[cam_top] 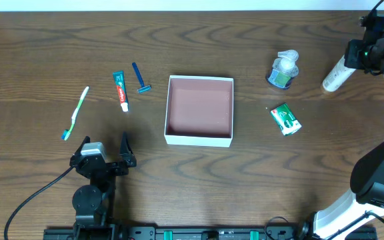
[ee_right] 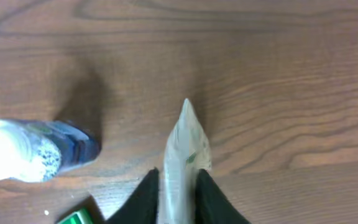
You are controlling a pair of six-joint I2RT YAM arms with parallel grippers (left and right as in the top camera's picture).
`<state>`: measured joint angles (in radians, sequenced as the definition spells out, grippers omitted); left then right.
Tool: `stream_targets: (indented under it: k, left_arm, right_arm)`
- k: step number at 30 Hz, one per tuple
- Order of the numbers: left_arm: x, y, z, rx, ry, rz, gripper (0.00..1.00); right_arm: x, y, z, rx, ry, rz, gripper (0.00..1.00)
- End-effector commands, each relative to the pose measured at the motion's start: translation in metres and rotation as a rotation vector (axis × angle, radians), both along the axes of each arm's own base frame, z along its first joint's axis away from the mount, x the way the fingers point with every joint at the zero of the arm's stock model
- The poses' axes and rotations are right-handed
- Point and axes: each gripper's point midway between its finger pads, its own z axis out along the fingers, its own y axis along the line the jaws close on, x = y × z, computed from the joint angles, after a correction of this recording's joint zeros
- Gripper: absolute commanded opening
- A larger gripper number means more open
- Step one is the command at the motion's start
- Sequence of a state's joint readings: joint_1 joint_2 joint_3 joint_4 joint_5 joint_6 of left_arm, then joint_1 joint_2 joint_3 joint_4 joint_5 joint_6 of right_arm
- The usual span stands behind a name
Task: Pack container
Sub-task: 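Reach the right gripper to the white lotion tube and grasp it, then carry the lotion tube over the box and lower it inside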
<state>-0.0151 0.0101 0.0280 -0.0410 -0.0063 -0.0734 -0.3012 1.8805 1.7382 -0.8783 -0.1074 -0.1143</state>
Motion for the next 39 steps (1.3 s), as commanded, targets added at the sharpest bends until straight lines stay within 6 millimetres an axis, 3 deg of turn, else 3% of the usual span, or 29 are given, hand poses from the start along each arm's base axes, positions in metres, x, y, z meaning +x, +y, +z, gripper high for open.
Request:
stream_targets:
  k: [1, 15, 20, 25, 32, 39]
  left_arm:
    - [-0.001, 0.003, -0.018, 0.015, 0.048, 0.013, 0.98]
    - [-0.001, 0.003, -0.018, 0.015, 0.048, 0.013, 0.98]
    - [-0.001, 0.003, -0.018, 0.015, 0.048, 0.013, 0.98]
    - [-0.001, 0.003, -0.018, 0.015, 0.048, 0.013, 0.98]
    - [-0.001, 0.003, -0.018, 0.015, 0.048, 0.013, 0.98]
    - [-0.001, 0.003, -0.018, 0.015, 0.048, 0.013, 0.98]
  right_arm:
    - [0.001, -0.005, 0.005, -0.008, -0.01, -0.011, 0.01]
    - [0.001, -0.009, 0.013, -0.036, -0.027, -0.028, 0.01]
    - [-0.004, -0.011, 0.043, -0.052, -0.088, -0.068, 0.01]
    - [-0.017, -0.001, 0.092, -0.066, -0.196, -0.075, 0.01]
    - [-0.05, 0.032, 0.155, -0.057, -0.32, -0.051, 0.01]
    - [-0.077, 0.111, 0.184, -0.013, -0.366, 0.131, 0.01]
